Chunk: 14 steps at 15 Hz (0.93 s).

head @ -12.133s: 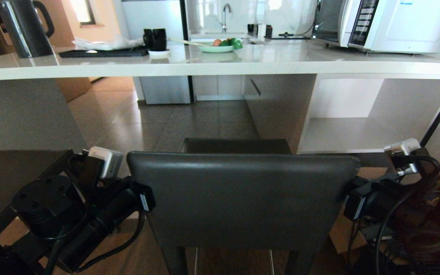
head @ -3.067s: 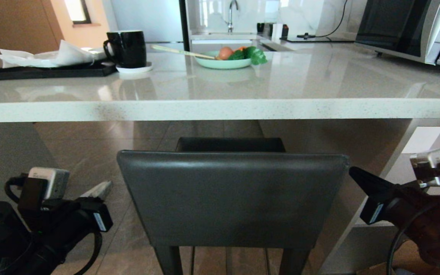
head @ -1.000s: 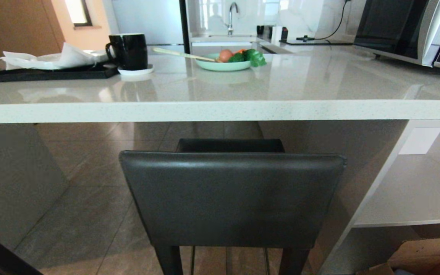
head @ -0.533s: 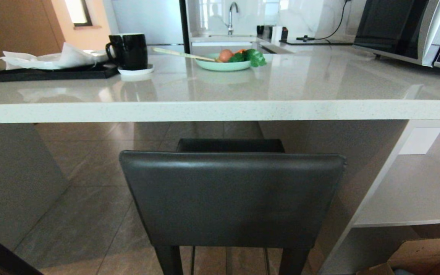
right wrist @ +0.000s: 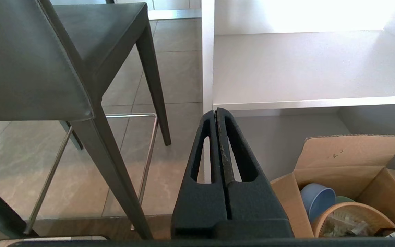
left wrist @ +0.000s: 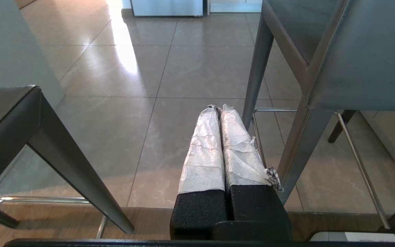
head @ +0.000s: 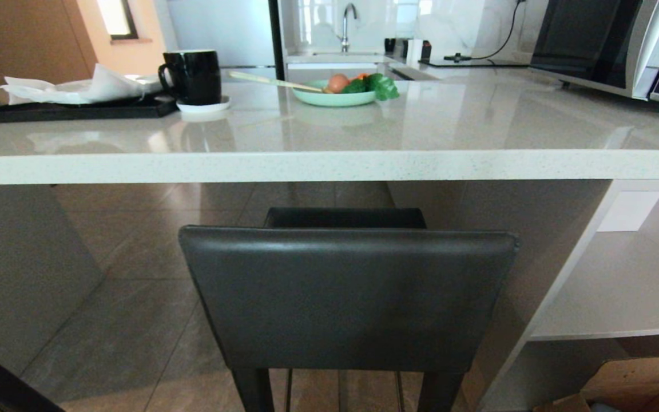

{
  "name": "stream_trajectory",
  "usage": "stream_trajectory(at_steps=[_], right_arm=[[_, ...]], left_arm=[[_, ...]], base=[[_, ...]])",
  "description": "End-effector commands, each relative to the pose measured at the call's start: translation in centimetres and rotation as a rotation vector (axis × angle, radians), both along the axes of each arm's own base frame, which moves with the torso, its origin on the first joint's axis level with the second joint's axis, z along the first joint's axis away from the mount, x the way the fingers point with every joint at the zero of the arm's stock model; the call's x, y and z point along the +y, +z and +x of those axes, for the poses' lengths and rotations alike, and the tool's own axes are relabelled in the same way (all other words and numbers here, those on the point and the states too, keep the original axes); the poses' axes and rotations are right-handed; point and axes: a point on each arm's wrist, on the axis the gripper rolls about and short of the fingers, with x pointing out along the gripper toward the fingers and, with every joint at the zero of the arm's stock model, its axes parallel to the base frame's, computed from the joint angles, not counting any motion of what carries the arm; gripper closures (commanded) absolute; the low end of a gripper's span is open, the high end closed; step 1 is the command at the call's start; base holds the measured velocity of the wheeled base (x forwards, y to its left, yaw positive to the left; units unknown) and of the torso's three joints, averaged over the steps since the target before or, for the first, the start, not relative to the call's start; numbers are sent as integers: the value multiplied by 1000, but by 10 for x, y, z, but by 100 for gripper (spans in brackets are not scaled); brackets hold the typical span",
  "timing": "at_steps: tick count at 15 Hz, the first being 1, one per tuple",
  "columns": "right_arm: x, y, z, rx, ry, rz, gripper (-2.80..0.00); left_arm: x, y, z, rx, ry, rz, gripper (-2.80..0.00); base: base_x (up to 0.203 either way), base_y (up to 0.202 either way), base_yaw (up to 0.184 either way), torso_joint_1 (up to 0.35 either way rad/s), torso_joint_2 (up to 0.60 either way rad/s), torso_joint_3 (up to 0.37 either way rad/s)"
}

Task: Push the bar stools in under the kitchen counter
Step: Push the gray chair back under the dining table

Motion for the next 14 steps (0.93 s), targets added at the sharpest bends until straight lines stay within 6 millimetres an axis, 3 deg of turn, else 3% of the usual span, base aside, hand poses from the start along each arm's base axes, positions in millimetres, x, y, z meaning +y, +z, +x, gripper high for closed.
stream_trajectory(at_steps=[1,3,14], right_arm=[[0,0,0,-2,0,0,0],[0,0,0,-2,0,1,0],[0,0,0,-2,0,-1,0]], left_arm=[[0,0,0,-2,0,1,0],[0,0,0,-2,0,1,0],[0,0,0,-2,0,1,0]], base=[[0,0,0,0,0,0],[-48,0,0,4,1,-1],[-196,0,-1,0,2,3]])
